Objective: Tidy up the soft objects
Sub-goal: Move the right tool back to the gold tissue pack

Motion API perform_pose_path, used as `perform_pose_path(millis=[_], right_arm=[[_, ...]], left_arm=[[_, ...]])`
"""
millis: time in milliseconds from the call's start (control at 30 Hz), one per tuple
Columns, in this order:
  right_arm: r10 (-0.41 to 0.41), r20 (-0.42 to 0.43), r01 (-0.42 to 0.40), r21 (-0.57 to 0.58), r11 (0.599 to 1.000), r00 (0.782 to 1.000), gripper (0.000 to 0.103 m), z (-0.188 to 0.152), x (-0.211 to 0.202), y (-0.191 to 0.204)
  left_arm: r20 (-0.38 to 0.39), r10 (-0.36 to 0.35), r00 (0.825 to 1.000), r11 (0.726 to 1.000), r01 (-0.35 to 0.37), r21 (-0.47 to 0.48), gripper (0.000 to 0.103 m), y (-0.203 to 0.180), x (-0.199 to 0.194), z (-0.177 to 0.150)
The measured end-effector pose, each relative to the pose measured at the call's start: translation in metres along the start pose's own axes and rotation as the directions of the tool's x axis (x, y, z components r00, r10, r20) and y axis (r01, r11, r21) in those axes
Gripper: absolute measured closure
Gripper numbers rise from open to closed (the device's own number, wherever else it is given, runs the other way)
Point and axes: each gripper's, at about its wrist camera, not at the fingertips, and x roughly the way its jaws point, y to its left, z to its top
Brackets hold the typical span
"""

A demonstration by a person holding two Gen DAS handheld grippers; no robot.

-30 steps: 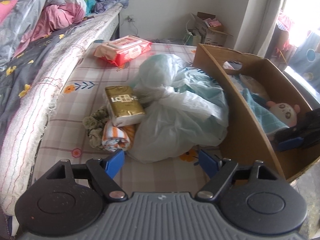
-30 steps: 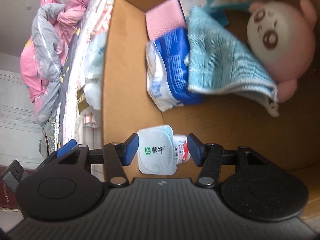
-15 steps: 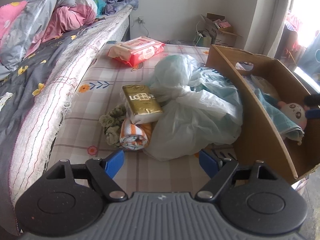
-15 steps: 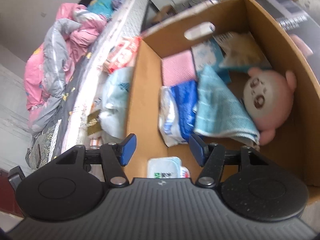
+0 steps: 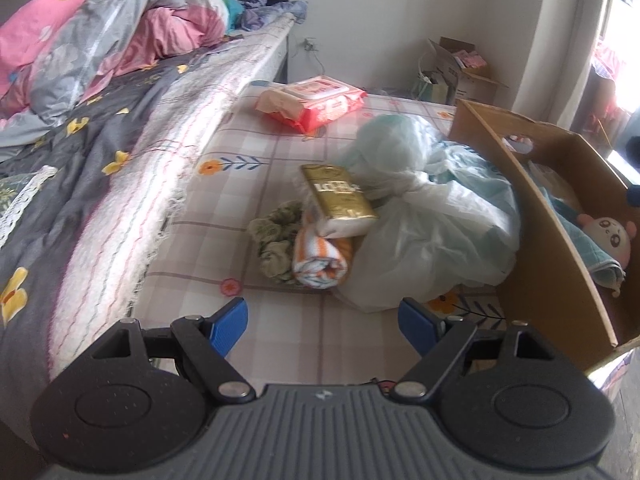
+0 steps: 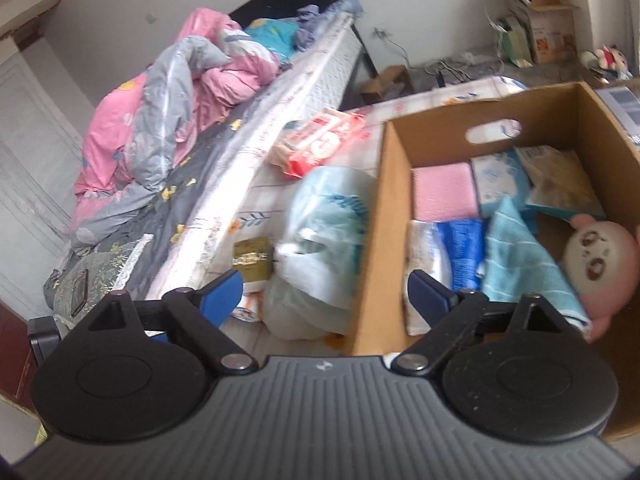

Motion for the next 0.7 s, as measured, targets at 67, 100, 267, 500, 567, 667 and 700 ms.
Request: perform_pose_path(millis=[67, 100, 267, 500, 567, 667, 700], right_arm=[[0.006, 0.015, -0.006, -0.008, 1.000, 1.000, 0.013, -0.003, 0.004, 0.011], [0.016, 0.018, -0.016, -0.010, 1.000, 1.000, 0.013, -0.005, 0.008, 0.016], [0.074, -0.005, -0.074, 0.005, 0.997, 0.997, 0.012, -0.012, 0.027, 0.039], [0.106, -0.020, -0.106, 0.014, 0.994, 0.994, 0.012, -0.019, 0.051, 0.066], [0.120, -0.032, -0.120, 0.021, 0.993, 0.992, 0.012, -0.020, 0.060, 0.072], [0.129, -0.052, -0.128, 0.016, 0.992, 0.990, 0.012, -0.021, 0.073, 0.082], [0.131, -0.060, -0.131, 0.015, 0.991, 0.990, 0.012, -0.021, 0.077, 0.084]], left_arm=[[0.005, 0.009, 1.000, 1.000, -0.009, -0.015, 0.018, 0.007, -0.001, -0.002], [0.007, 0.012, 1.000, 1.000, -0.012, -0.022, 0.018, 0.011, -0.001, -0.003], [0.013, 0.016, 1.000, 0.998, -0.015, -0.059, 0.016, 0.028, -0.001, -0.005], [0.025, 0.018, 1.000, 0.996, -0.016, -0.090, 0.013, 0.046, 0.001, -0.007], [0.022, 0.016, 1.000, 0.995, -0.014, -0.097, 0.013, 0.050, 0.003, -0.007], [0.020, 0.012, 1.000, 0.995, -0.010, -0.100, 0.013, 0.056, 0.006, -0.007], [0.019, 0.013, 1.000, 0.995, -0.011, -0.101, 0.013, 0.058, 0.007, -0.006]])
